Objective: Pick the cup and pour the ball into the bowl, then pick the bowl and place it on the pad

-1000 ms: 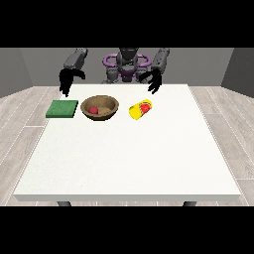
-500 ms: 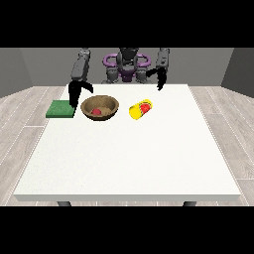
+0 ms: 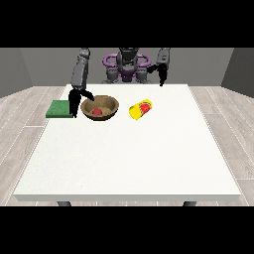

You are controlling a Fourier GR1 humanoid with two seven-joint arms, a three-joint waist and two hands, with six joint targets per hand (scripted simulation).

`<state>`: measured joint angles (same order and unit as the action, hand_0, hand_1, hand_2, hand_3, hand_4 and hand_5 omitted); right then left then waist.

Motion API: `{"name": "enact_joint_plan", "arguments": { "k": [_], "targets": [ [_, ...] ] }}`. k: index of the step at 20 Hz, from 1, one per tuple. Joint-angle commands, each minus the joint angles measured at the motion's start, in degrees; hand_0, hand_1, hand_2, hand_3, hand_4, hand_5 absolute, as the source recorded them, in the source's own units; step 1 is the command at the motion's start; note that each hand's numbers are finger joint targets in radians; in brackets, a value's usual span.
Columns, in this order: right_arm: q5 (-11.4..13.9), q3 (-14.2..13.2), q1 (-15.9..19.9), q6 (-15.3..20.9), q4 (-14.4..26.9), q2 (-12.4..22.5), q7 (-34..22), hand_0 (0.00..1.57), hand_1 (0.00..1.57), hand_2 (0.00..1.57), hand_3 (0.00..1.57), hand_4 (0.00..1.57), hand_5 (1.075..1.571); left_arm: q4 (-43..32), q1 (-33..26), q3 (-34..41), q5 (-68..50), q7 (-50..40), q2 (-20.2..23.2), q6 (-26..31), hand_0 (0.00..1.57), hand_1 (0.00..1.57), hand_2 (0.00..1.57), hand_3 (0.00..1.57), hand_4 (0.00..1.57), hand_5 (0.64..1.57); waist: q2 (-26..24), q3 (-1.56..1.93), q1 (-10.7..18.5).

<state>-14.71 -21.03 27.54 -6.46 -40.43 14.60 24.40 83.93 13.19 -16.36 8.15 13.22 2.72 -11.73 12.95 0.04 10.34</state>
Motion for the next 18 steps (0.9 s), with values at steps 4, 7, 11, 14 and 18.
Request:
{"name": "enact_joint_plan", "arguments": {
  "k": [4,7,11,14,18],
  "targets": [
    [1.91,1.98,1.61,0.95,7.81,-2.55,5.52,0.00,0.00,0.00,0.00,0.35,1.571,2.69,-0.22,1.75,1.20,-2.61,0.04,0.81,0.00,0.00,0.00,0.00,0.96,1.426,-0.93,-0.01,-1.49],
    [0.20,-0.32,3.47,-0.68,9.65,-0.42,7.34,0.00,0.00,0.00,0.00,0.36,1.571,5.67,0.08,2.56,-0.23,-1.31,2.12,3.69,0.00,0.00,0.00,0.00,0.96,1.424,3.24,0.01,0.81],
    [-2.14,-1.54,3.97,-0.28,10.47,-2.42,6.86,0.00,0.00,0.00,0.00,0.50,1.560,5.78,-1.60,4.74,-1.89,0.15,3.86,5.56,0.00,0.00,0.00,0.00,0.95,1.424,1.90,-0.02,0.93],
    [-5.66,-5.06,4.05,0.96,13.44,-1.93,1.70,0.97,0.97,0.57,0.00,0.65,1.521,8.13,0.27,2.25,-0.11,-2.17,2.64,4.79,0.00,0.00,0.00,0.00,0.94,1.424,4.69,0.04,1.47],
    [-4.79,-5.56,1.18,6.07,13.64,-2.25,3.86,1.57,1.57,1.57,1.46,0.97,1.478,10.42,-1.36,0.04,1.98,-1.98,1.31,2.98,0.00,0.00,0.00,0.00,0.96,1.408,5.56,0.04,3.27]
  ]
}}
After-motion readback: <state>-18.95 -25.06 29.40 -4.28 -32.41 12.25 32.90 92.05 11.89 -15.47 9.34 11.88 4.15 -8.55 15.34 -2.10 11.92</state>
